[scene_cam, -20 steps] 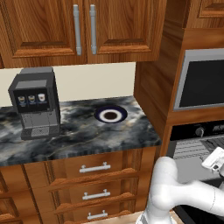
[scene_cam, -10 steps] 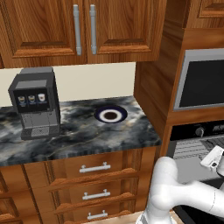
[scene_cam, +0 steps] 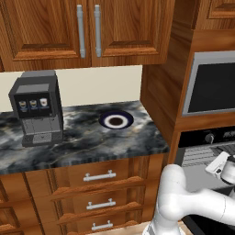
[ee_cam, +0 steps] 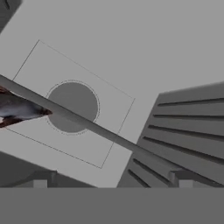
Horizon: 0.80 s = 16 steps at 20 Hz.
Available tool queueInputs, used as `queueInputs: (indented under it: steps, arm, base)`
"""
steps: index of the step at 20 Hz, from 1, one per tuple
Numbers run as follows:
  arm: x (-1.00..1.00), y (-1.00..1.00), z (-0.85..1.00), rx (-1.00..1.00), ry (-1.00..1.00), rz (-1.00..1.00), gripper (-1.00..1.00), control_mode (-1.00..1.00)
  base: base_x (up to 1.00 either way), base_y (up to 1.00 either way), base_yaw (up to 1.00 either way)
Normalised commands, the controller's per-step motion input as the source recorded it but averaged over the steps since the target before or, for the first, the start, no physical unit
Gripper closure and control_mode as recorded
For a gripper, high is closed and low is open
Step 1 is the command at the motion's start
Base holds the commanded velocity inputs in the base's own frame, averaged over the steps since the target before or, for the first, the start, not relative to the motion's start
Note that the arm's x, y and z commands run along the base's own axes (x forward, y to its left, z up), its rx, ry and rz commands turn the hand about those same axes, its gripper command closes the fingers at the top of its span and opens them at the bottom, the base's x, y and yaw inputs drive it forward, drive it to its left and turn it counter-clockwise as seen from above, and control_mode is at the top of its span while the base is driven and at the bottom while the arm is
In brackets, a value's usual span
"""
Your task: Take the fish from the oven and place it on the plate on the counter.
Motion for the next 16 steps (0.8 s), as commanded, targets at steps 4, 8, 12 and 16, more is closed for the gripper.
queueInputs:
  steps: [4, 8, 12, 16]
  arm:
    - [0.2, 0.0, -0.55, 0.0, -0.14, 0.0, -1.0, -1.0]
    - [0.21, 0.0, -0.46, 0.0, -0.12, 0.0, -1.0, -1.0]
    - [0.07, 0.0, -0.23, 0.03, -0.01, 0.0, -1.0, -1.0]
    - [0.12, 0.0, -0.24, 0.03, 0.0, 0.0, 1.0, -1.0]
  base:
    - [0.0, 0.0, 0.0]
    - [0.0, 0.0, 0.0]
    - [0.0, 0.0, 0.0]
    - [0.0, 0.0, 0.0]
